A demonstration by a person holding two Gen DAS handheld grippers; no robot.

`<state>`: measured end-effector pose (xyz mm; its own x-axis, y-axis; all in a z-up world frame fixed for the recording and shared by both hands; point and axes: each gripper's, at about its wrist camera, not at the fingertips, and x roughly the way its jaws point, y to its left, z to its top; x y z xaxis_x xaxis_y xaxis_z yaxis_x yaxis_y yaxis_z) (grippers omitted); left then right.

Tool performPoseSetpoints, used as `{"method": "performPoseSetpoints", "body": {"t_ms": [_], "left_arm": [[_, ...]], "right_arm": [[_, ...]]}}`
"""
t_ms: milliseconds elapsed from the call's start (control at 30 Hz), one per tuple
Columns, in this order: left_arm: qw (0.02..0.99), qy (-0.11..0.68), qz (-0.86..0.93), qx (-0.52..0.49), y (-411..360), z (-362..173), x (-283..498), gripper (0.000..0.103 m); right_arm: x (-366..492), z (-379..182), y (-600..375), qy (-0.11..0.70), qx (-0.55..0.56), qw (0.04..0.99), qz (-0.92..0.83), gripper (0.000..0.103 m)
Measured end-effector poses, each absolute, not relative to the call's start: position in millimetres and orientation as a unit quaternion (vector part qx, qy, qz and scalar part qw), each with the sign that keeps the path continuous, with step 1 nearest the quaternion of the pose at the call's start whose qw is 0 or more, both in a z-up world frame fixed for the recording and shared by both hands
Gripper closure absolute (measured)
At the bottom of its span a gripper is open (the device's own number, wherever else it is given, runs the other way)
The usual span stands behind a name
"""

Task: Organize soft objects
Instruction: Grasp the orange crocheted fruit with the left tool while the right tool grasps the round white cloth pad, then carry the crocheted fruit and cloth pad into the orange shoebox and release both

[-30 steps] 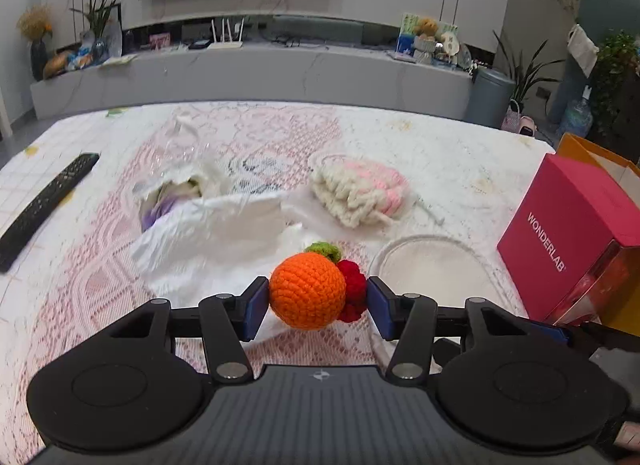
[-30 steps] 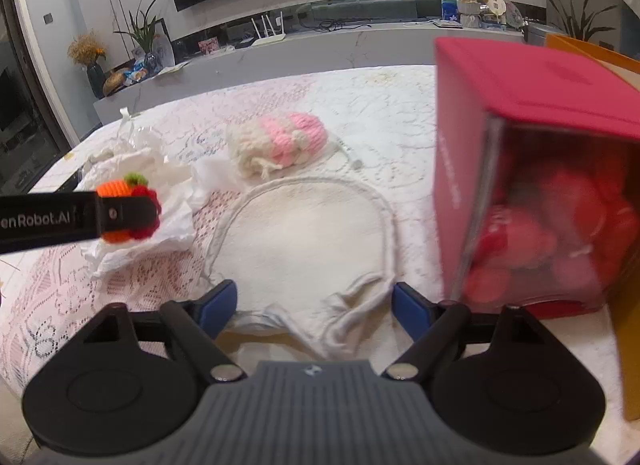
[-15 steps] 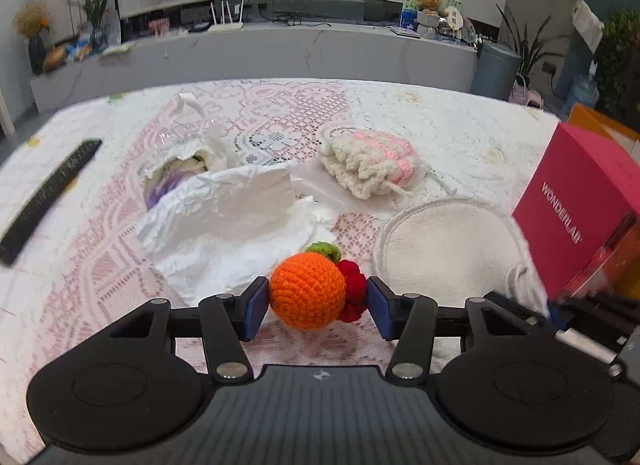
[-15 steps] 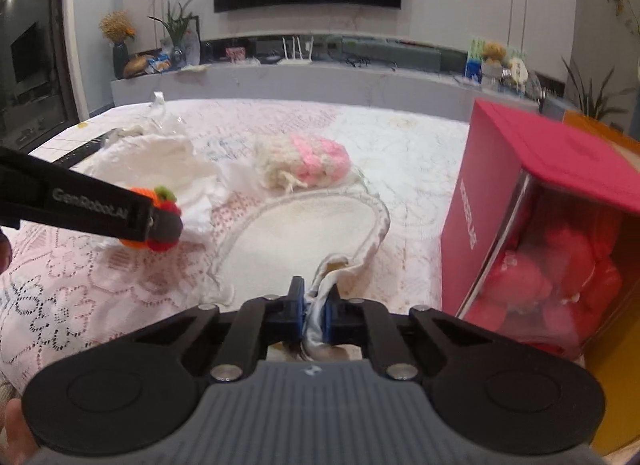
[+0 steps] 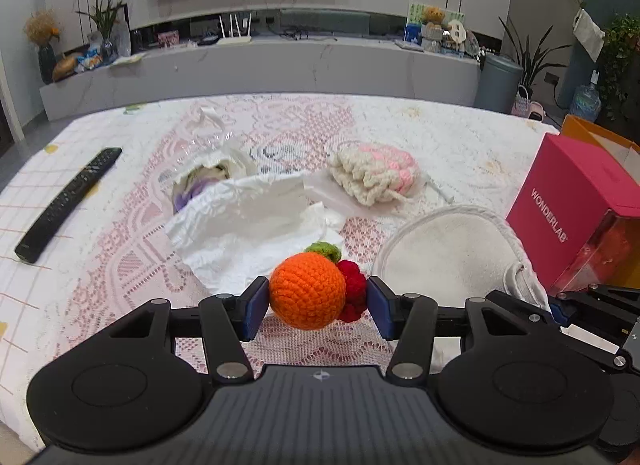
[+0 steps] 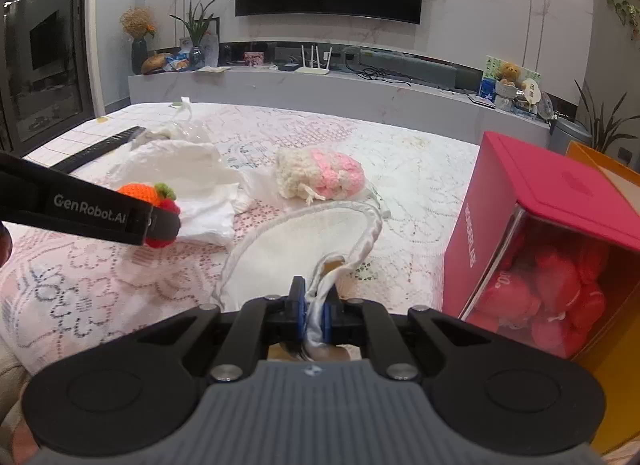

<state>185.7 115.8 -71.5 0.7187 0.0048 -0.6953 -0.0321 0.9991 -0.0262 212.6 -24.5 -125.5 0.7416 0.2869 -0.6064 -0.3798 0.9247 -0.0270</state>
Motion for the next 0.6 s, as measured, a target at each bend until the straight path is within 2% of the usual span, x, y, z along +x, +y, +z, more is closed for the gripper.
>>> {"method": "performPoseSetpoints", "body": {"t_ms": [600], "left_arm": [[0.941, 0.338, 0.013, -0.006, 84, -35, 125, 0.043]], "right_arm": [[175, -80, -54, 0.333, -0.041, 0.915, 0.223, 0.098]]}}
